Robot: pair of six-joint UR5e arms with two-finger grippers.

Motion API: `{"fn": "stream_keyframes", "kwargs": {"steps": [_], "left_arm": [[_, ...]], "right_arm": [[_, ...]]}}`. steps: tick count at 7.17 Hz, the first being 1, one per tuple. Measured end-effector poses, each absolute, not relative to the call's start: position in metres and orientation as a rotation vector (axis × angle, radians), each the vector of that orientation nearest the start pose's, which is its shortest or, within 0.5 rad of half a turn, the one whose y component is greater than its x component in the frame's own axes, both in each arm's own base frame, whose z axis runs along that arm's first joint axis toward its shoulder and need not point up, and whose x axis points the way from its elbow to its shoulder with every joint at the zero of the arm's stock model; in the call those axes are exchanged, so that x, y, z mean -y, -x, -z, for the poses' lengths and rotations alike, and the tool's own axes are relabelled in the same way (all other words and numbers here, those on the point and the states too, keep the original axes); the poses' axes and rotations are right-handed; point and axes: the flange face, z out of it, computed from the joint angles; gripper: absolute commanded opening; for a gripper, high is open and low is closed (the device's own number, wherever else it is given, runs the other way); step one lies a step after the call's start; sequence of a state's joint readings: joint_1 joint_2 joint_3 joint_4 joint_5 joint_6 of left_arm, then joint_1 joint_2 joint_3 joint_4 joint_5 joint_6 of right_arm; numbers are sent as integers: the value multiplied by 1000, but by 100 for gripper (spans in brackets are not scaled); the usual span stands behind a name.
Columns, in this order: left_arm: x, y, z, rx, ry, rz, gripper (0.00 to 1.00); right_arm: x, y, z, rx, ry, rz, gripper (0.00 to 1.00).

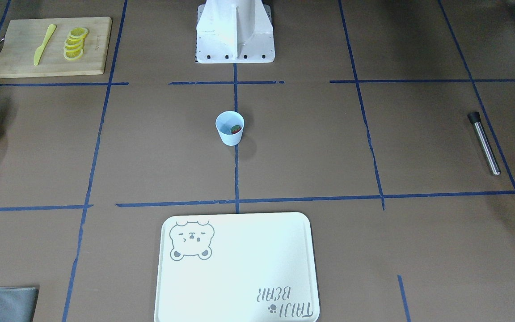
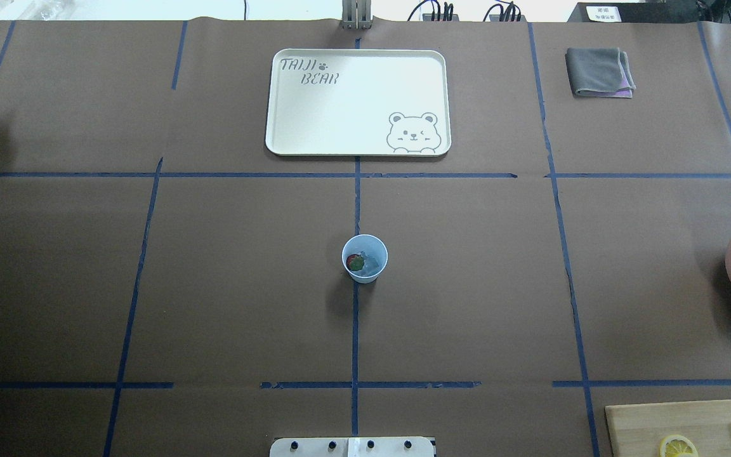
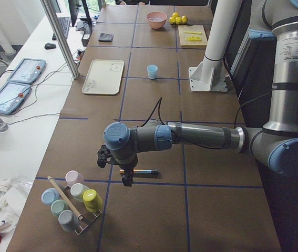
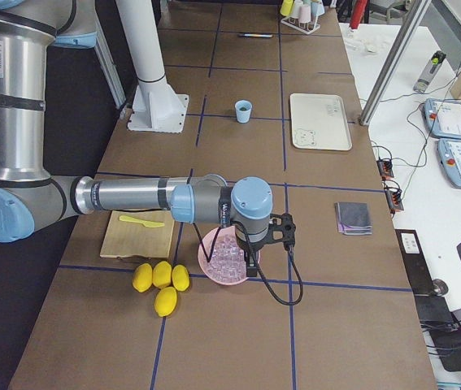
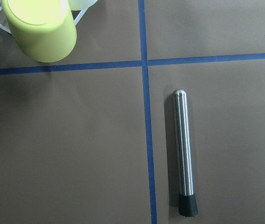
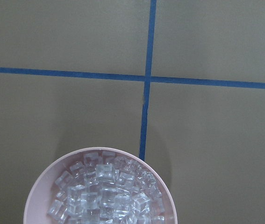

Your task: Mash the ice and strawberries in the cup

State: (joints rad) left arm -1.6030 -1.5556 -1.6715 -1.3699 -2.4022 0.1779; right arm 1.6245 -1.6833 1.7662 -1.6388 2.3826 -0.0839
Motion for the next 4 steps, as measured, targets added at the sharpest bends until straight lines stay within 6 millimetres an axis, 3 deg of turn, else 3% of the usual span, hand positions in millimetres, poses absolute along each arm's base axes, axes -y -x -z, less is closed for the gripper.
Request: {"fn": "stream_keyframes", "kwargs": {"steps": [4], "left_arm": [[472,92,-630,-837,2,-56,100]], "right_arm": [[438,-85,-629,808,-54,28,99]]}}
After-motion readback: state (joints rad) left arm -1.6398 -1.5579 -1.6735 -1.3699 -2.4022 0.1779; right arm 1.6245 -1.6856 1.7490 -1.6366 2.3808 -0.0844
